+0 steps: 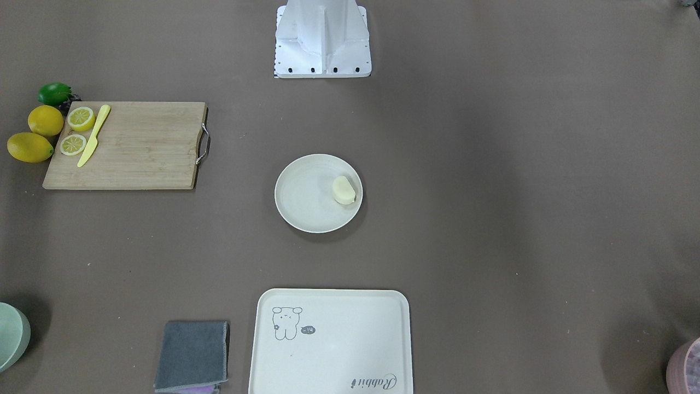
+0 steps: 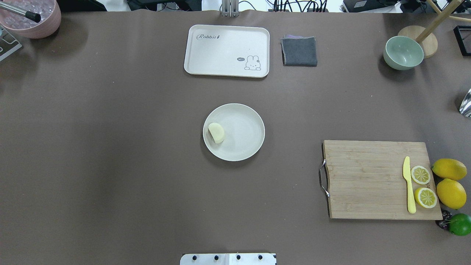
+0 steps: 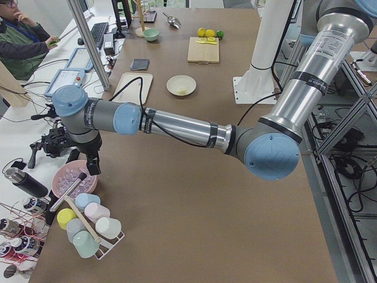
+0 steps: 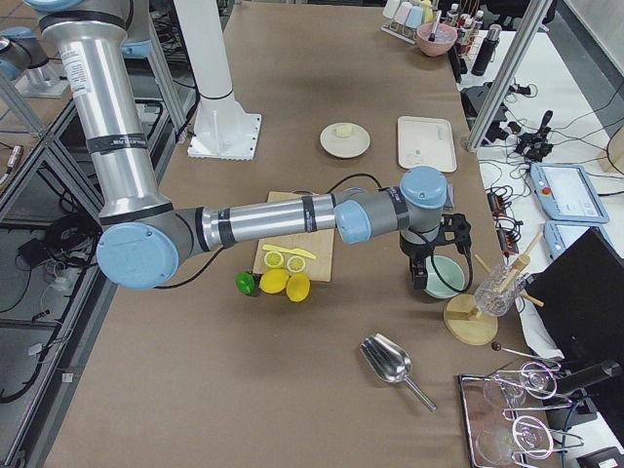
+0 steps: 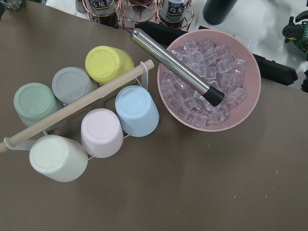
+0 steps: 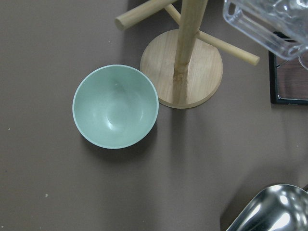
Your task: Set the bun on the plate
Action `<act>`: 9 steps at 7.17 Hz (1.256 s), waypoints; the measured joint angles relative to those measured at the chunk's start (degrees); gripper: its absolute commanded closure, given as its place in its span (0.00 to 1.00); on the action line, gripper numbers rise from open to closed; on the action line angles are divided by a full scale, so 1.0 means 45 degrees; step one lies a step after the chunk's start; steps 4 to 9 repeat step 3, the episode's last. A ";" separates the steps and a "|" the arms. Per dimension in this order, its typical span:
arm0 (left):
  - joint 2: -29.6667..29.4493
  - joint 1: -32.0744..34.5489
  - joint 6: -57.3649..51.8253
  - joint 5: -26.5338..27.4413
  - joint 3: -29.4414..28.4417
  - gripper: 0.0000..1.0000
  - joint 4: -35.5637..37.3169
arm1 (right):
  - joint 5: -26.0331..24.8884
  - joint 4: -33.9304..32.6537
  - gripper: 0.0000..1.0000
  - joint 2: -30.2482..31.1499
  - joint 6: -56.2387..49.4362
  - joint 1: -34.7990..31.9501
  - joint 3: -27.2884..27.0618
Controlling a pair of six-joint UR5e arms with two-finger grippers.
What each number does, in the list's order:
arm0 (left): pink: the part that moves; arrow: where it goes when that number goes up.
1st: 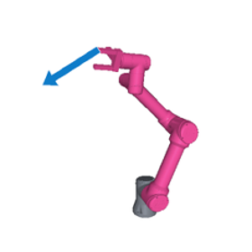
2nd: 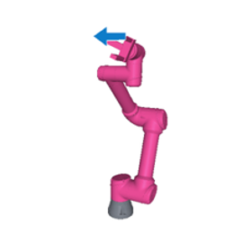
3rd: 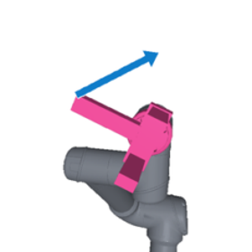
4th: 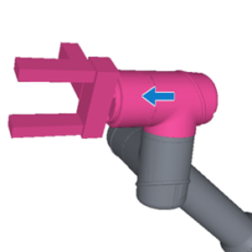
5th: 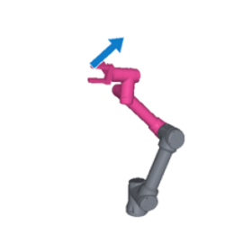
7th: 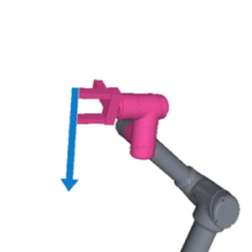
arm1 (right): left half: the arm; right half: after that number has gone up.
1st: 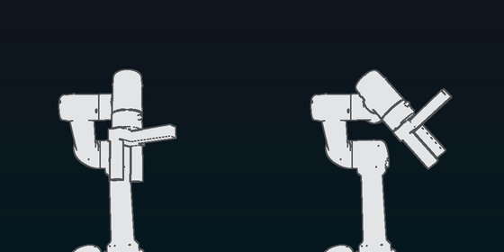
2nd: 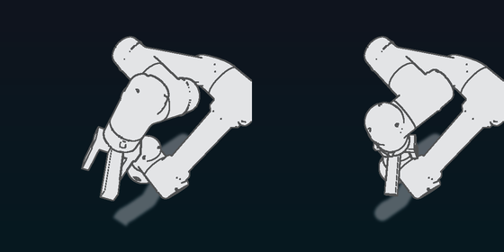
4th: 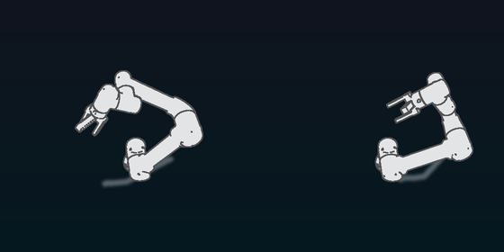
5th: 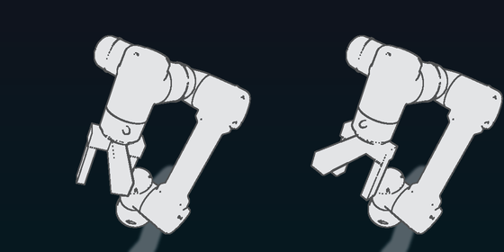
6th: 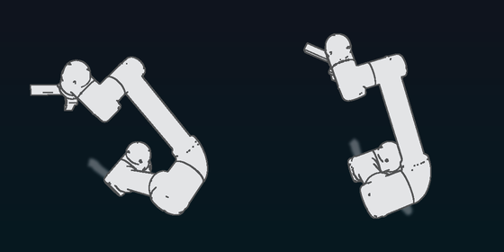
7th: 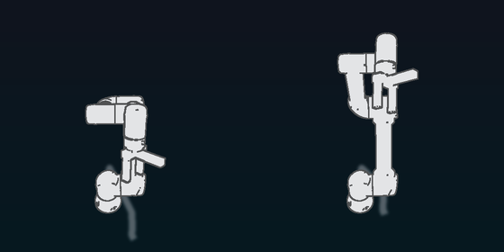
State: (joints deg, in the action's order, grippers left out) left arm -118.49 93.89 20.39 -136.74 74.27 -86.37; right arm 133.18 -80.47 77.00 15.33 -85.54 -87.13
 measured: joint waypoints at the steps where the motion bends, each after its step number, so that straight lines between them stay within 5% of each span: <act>1: -0.0003 -0.0308 -0.0043 -0.0008 0.0009 0.02 -0.0086 | 0.0013 0.0018 0.00 0.0086 -0.0082 -0.0071 -0.0024; 9: -0.0020 -0.0615 -0.0061 -0.0035 0.0030 0.02 -0.0219 | 0.0132 0.0003 0.00 0.0132 -0.0136 -0.0138 -0.0081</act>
